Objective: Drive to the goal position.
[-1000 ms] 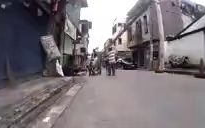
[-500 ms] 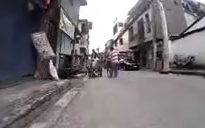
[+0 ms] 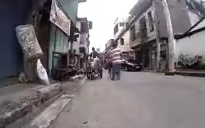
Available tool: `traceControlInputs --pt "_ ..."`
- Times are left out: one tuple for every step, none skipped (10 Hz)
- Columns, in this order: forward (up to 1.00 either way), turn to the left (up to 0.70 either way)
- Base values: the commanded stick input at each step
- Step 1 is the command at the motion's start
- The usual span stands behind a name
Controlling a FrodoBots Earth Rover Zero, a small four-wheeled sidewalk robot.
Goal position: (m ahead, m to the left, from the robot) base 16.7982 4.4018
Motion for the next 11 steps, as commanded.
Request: traceControlInputs --pt "0.0 0.0" --pt "0.0 0.0" --pt "0.0 0.0" --pt "0.0 0.0" --pt "0.0 0.0" --pt "0.0 0.0" --pt "0.0 0.0" --pt "0.25 0.0" --pt "1.0 -0.02" --pt "1.0 -0.25" --pt "1.0 -0.27"
